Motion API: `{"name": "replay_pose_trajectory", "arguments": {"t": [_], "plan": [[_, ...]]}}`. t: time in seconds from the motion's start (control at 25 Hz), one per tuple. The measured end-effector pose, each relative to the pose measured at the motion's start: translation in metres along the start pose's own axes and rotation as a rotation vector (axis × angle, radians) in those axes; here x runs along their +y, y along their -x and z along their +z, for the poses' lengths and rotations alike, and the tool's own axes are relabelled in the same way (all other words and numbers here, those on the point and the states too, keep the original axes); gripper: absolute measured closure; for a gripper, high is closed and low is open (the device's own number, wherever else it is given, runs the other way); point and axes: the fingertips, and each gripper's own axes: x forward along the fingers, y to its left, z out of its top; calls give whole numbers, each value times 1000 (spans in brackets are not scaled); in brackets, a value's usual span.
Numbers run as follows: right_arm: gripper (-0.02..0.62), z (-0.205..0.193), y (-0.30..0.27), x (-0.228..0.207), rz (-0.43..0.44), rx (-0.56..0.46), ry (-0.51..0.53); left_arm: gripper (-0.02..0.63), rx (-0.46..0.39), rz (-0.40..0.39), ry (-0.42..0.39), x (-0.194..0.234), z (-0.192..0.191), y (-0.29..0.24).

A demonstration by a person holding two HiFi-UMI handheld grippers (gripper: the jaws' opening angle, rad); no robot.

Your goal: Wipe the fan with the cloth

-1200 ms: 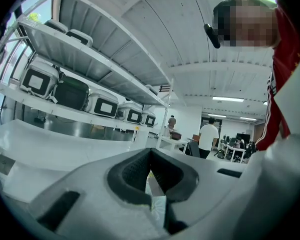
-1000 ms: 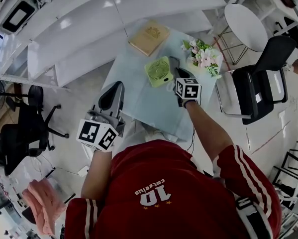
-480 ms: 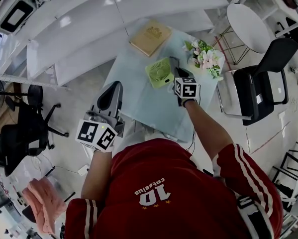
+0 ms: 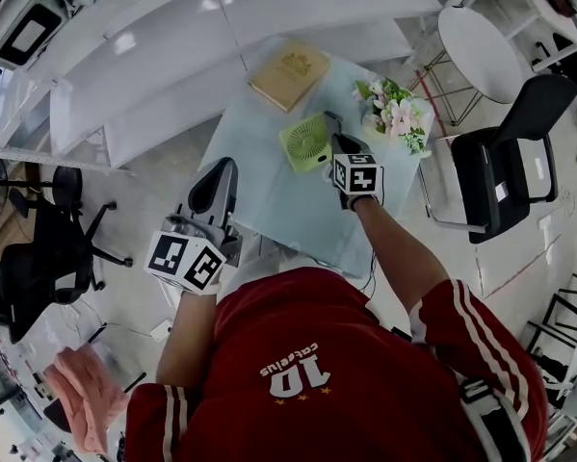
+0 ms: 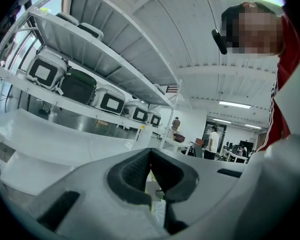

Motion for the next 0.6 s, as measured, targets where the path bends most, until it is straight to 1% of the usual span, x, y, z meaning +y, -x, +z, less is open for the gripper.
{"name": "replay_pose_trajectory", "arguments": {"t": [0.6], "plan": [[580,-1,-5,23,38,0,17,603,2,-1,-4,2,3,6]]}}
